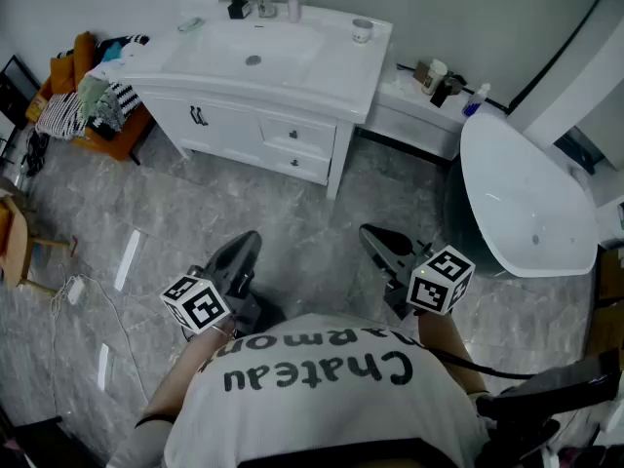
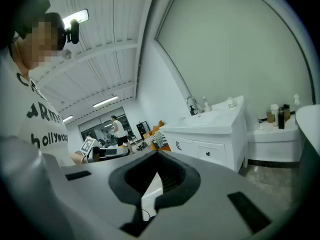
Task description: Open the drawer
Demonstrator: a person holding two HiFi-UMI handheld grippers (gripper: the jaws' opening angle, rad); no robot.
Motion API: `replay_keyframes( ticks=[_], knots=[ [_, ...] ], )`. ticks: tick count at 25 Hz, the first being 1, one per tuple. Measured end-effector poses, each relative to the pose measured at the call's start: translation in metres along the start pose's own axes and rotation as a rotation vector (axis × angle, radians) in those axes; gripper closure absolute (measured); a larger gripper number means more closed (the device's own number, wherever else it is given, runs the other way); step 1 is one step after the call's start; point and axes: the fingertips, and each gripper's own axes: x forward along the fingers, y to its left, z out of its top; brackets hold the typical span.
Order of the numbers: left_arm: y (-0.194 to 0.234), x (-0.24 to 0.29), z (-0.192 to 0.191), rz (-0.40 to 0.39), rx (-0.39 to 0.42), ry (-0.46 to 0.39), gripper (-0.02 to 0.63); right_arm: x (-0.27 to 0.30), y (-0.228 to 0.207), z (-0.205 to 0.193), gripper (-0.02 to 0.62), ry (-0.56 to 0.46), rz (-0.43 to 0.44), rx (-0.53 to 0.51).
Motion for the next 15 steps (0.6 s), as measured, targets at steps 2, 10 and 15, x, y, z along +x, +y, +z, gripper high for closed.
replay_keyframes(
  ticks=[2, 10, 15],
  knots=[
    [0.001, 0.001, -0.001, 0.003, 0.000, -0.001, 0.597, 0.000, -0.001, -0.003, 0.591, 0.016, -0.005, -0.022],
    [0.002, 0.007, 0.007, -0.012, 0.000, -0.005, 0.597, 0.005, -0.004, -0.001, 0.591, 0.024, -0.002, -0.017],
    [0.005, 0.010, 0.018, -0.032, 0.046, -0.002, 0.597, 0.015, -0.006, 0.012, 0.591, -0.025, -0.002, 0.019]
  ],
)
